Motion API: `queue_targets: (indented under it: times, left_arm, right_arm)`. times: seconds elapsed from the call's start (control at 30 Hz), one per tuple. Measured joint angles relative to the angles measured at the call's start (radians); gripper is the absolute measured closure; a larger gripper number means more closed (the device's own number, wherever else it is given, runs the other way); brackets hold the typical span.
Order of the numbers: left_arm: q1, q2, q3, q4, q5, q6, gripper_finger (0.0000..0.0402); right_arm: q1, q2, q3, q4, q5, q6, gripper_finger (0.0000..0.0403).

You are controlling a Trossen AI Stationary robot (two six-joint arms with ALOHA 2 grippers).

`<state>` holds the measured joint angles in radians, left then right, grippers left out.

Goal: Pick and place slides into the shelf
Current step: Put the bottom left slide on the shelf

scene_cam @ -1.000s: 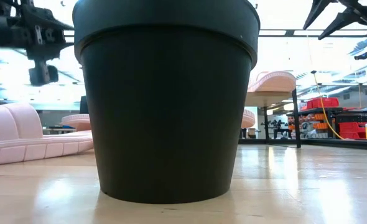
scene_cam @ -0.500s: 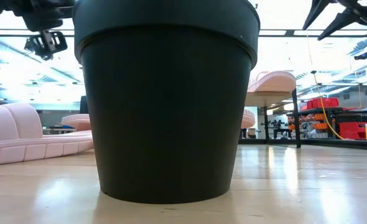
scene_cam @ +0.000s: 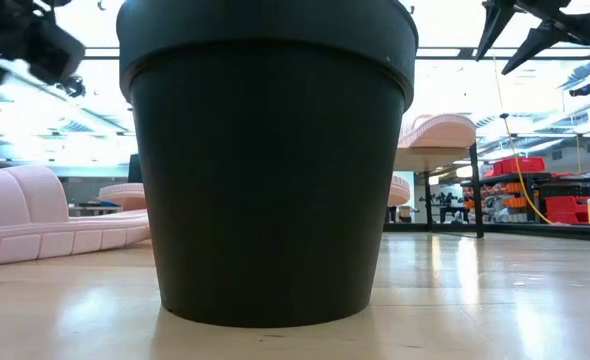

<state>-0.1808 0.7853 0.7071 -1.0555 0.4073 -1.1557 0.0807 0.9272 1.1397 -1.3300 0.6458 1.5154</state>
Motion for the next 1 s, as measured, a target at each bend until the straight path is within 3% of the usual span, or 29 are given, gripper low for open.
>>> queue_targets:
  times: [0.2,0.37,0.57,0.83,1.0]
  left_arm:
    - [-0.177,0.0,0.0,0.04,-0.044,-0.263,0.0284]
    - [-0.357,0.007,0.0,0.22,-0.245,-0.492,0.0297]
    - [-0.5,0.097,0.0,0.241,-0.429,-0.737,0.0316]
    - [-0.598,0.273,0.0,0.456,-0.429,-0.923,0.0334]
    - [-0.626,0.372,0.0,0.521,-0.399,-0.99,0.0333]
  right_arm:
    - [0.0,0.003,0.0,-0.001,0.0,0.001,0.0179]
    - [0.0,0.0,0.0,-0.008,0.0,-0.021,0.0179]
    - [0.0,0.0,0.0,-0.008,-0.001,-0.072,0.0179]
    - [0.004,-0.015,0.0,-0.012,-0.126,-0.242,0.0179]
    - [0.023,-0.048,0.0,-0.018,-0.131,-0.316,0.0179]
